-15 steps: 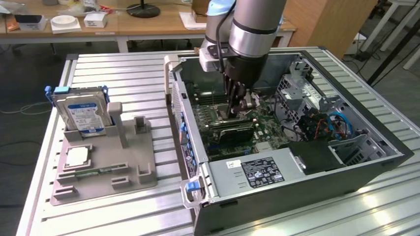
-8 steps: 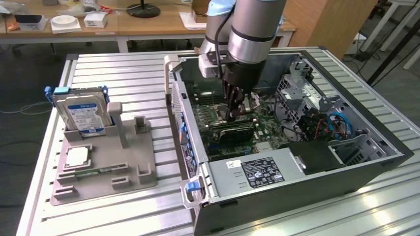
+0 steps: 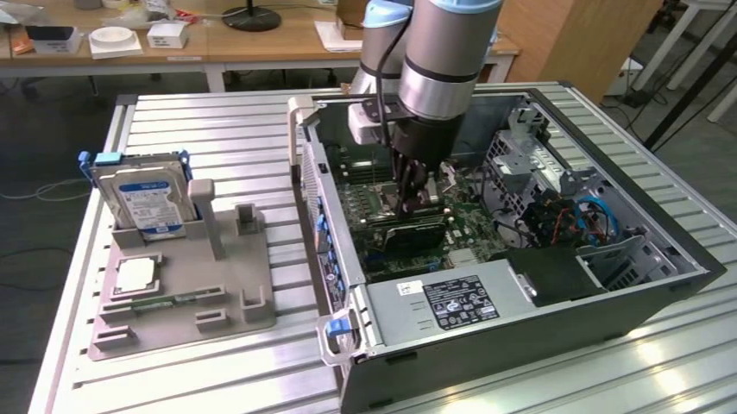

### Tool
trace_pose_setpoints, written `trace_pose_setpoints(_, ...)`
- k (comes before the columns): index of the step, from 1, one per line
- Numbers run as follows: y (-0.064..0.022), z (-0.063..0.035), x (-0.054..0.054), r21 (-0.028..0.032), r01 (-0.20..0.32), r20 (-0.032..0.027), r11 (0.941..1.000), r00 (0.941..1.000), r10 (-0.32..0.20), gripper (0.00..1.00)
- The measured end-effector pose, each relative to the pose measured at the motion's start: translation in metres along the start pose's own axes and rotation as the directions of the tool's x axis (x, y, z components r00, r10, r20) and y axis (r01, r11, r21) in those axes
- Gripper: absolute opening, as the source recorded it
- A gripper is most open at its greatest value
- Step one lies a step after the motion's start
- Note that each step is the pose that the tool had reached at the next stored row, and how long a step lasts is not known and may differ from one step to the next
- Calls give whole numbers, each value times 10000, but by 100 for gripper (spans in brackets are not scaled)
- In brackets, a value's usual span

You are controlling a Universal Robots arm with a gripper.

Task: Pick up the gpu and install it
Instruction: 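Press down on the gpu until it lock into place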

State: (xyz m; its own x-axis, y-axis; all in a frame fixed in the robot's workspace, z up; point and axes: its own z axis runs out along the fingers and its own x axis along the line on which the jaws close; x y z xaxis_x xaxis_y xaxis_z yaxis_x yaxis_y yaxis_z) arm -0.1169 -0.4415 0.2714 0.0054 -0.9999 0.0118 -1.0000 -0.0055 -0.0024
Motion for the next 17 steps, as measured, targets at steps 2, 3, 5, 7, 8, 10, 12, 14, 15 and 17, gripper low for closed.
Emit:
trace_pose_setpoints(2, 0, 0, 17, -2, -1, -2, 10000, 10000, 1, 11)
trace_pose_setpoints(3, 0, 6, 27, -2, 0, -1, 10000, 10000, 0, 11)
trace_pose_setpoints(5, 0, 39, 41, 0, 0, 1, 10000, 10000, 0, 11)
trace_pose_setpoints(7, 0, 68, 56, -3, 0, -3, 10000, 10000, 0, 11)
trace_pose_setpoints(8, 1, 79, 60, -2, -1, -13, 10000, 10000, 1, 11)
trace_pose_setpoints(10, 1, 86, 63, -6, -1, -30, 10000, 10000, 1, 11)
trace_pose_setpoints(12, 1, 90, 63, -5, 0, -26, 10000, 10000, 0, 11)
trace_pose_setpoints(14, 1, 95, 63, -4, 0, -27, 10000, 10000, 0, 11)
trace_pose_setpoints(15, 1, 100, 63, -5, 0, -30, 10000, 10000, 0, 11)
trace_pose_setpoints(17, 2, 114, 64, -1, 3, -37, 10000, 10000, -3, 11)
